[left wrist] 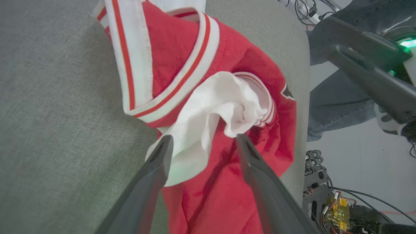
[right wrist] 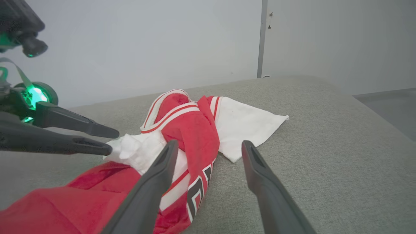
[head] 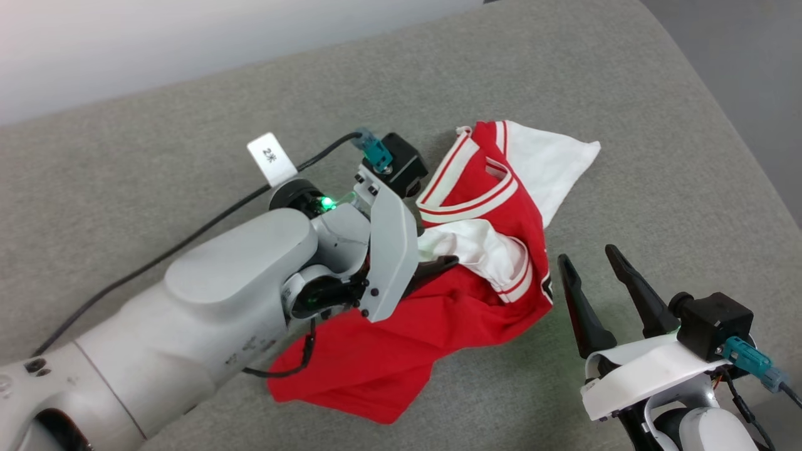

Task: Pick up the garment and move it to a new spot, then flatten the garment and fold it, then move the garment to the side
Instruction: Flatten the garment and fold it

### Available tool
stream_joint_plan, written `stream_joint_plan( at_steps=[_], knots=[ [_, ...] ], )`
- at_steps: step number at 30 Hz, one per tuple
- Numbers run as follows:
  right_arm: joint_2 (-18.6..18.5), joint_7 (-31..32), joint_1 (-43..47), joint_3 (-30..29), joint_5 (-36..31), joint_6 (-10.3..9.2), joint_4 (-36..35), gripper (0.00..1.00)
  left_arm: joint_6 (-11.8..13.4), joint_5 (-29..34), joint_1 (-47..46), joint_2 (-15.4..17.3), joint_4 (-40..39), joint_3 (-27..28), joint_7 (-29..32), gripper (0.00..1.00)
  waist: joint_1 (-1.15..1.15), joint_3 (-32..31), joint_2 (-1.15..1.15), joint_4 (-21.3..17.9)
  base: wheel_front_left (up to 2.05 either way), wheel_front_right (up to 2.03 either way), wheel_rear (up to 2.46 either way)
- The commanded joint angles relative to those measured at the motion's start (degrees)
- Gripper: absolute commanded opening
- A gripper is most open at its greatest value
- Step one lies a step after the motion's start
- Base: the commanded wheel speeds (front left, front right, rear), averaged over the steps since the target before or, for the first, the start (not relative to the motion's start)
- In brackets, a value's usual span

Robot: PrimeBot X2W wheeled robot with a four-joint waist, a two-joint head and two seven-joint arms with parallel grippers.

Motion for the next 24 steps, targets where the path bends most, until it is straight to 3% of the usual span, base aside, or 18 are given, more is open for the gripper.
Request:
stream_joint_plan(
  at_steps=[1,5,6,9,17,24],
  knots=[
    [0.1,-0.2,-0.1,-0.1,0.3,-0.05,0.0,1.0,0.0,0.1,0.6,-0.1,0.4,0.0,-0.1,1.0,0.0,0.7,0.0,-0.9,0.0,0.0,0.0],
    [0.1,-0.7,-0.2,-0.1,0.3,-0.04,0.3,1.0,0.0,1.0,1.7,-0.7,2.0,0.0,0.6,1.0,0.0,1.2,0.0,-2.0,0.0,0.0,0.0],
    [0.2,-0.7,-0.2,-0.1,0.3,-0.04,0.4,1.0,0.0,1.1,1.8,-0.8,2.2,0.1,0.5,0.71,0.0,1.3,0.0,-2.2,0.0,0.0,0.0],
    [0.2,-0.7,-0.2,-0.3,0.2,-0.04,0.5,1.0,0.0,-0.4,2.5,-0.8,2.8,0.1,-0.6,0.0,0.0,1.2,0.0,-2.3,0.0,0.0,0.0],
    [-0.3,0.2,1.1,-1.3,-0.7,-0.04,0.3,1.0,0.0,-4.4,0.3,2.3,0.6,0.1,-6.0,0.0,0.0,-0.8,0.0,0.7,0.0,0.0,0.0],
    [-1.2,1.8,2.2,-1.7,-0.8,-0.04,-0.7,1.0,0.0,-4.0,-1.6,11.6,-1.2,0.1,-10.3,0.0,0.0,-3.4,0.0,5.3,0.0,0.0,0.0]
  ],
)
